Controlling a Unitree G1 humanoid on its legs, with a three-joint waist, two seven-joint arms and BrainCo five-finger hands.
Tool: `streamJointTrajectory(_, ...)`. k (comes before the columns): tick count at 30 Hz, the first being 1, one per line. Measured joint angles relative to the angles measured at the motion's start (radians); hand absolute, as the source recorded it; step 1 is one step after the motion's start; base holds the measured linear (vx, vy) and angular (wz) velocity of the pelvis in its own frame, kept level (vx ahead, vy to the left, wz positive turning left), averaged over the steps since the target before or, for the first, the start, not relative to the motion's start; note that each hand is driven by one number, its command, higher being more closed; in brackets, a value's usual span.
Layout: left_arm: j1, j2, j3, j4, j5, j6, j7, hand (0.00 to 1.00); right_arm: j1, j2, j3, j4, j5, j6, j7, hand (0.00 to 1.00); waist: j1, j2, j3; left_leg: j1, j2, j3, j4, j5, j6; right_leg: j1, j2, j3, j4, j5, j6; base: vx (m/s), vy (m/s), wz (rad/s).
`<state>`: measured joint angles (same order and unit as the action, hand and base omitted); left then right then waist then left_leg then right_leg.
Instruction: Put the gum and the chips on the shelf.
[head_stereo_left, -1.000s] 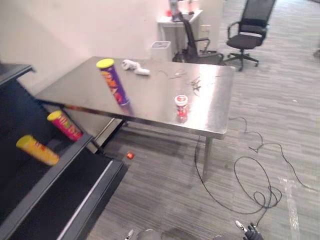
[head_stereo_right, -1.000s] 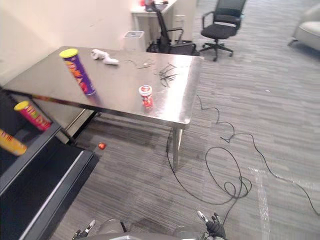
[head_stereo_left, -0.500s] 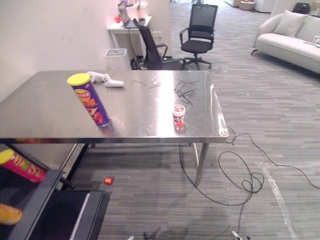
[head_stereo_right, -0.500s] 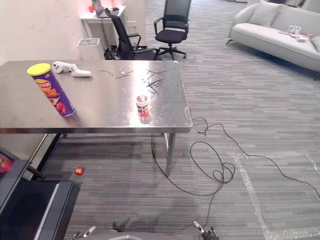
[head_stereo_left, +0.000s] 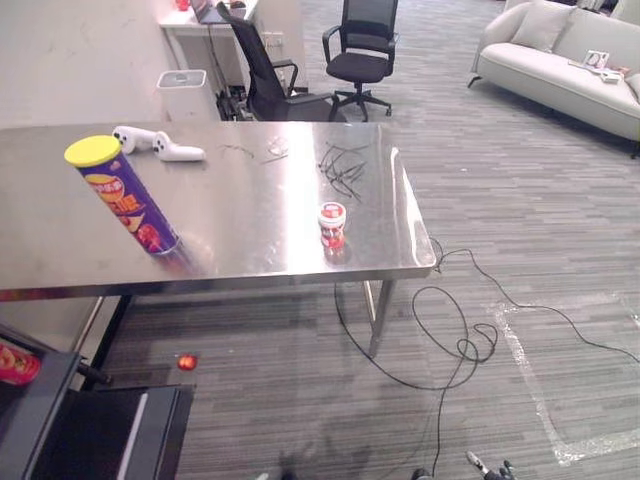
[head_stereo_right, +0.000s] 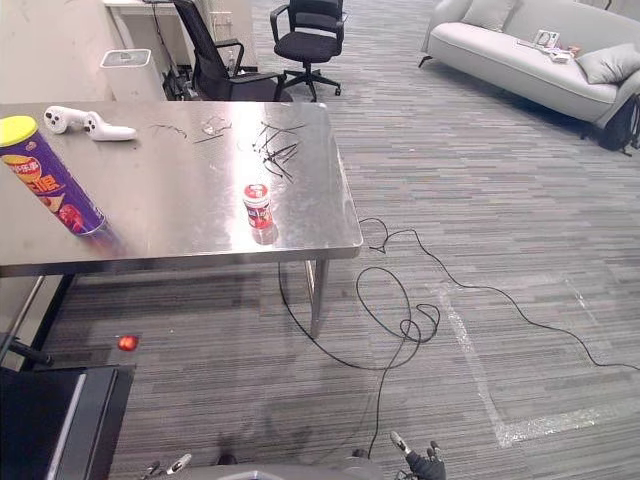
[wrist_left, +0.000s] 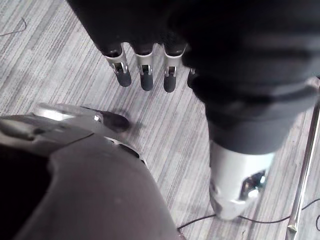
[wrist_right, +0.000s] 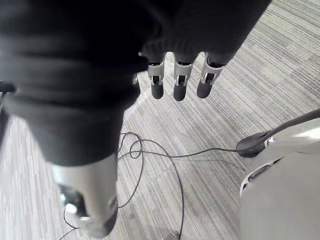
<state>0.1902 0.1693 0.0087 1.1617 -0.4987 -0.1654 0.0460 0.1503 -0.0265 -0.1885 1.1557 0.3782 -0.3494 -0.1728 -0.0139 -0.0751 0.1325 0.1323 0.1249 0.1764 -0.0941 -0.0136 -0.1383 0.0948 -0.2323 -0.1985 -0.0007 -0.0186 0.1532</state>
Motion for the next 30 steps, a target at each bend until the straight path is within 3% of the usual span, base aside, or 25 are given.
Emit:
streamJointTrajectory(4,0.001,0.000,0.022,-0.016,0.003,0.002,0.011,0.00,-0.009,-0.001,-0.050,-0.002,0.064,0.000,-0.037,0.00,0.016,-0.002,-0.001,0.000,0.001,-0.005,0.000,0.001,0.000,0.006,0.000,-0.018,-0.002,0.000,0.001,0.03,-0.005,0.06)
streamJointTrajectory(7,0.010,-0.006,0.058,-0.029,0.004,0.006,0.006,0.00,-0.023,-0.021,-0.170,-0.045,0.103,-0.007,-0.081,0.00,0.017,-0.004,0.001,0.001,0.002,-0.022,-0.001,0.002,0.000,0.018,0.000,-0.038,-0.004,0.004,0.009,0.01,-0.007,0.12)
streamJointTrajectory(11,0.030,-0.012,0.097,-0.061,0.005,0.018,-0.012,0.00,-0.053,-0.099,-0.275,-0.241,0.098,-0.046,-0.128,0.00,0.018,-0.010,0.002,0.001,0.002,-0.018,-0.007,0.003,0.001,0.015,0.000,-0.036,-0.003,0.008,0.016,-0.03,-0.006,-0.04)
streamJointTrajectory(15,0.046,-0.013,0.098,-0.068,0.011,0.021,-0.012,0.00,-0.106,-0.196,-0.275,-0.460,0.037,-0.061,-0.129,0.00,0.019,-0.010,0.003,-0.012,0.003,-0.016,-0.008,0.012,0.000,-0.003,0.000,-0.034,-0.004,0.005,0.021,-0.05,-0.012,-0.03)
streamJointTrajectory(20,0.057,-0.018,0.097,-0.103,0.016,0.022,-0.006,0.00,-0.148,-0.238,-0.220,-0.656,-0.071,-0.057,-0.117,0.00,0.024,-0.008,0.001,-0.039,0.004,-0.023,-0.008,0.018,-0.001,-0.023,0.001,-0.037,-0.003,0.003,0.028,-0.03,-0.009,0.06)
streamJointTrajectory(24,0.070,-0.017,0.098,-0.131,0.044,0.024,0.008,0.00,-0.174,-0.244,-0.164,-0.762,-0.141,-0.050,-0.012,0.00,0.025,-0.008,0.002,-0.047,0.003,-0.026,-0.005,0.019,-0.001,-0.025,0.001,-0.039,-0.005,0.004,0.029,0.02,0.003,0.01)
streamJointTrajectory(30,0.071,-0.017,0.099,-0.146,0.044,0.046,-0.001,0.00,-0.198,-0.322,-0.039,-0.907,-0.140,0.006,0.213,0.00,0.022,-0.006,0.000,-0.061,0.003,-0.034,-0.002,0.020,0.000,-0.038,0.002,-0.045,0.003,0.006,0.030,0.03,0.001,0.03)
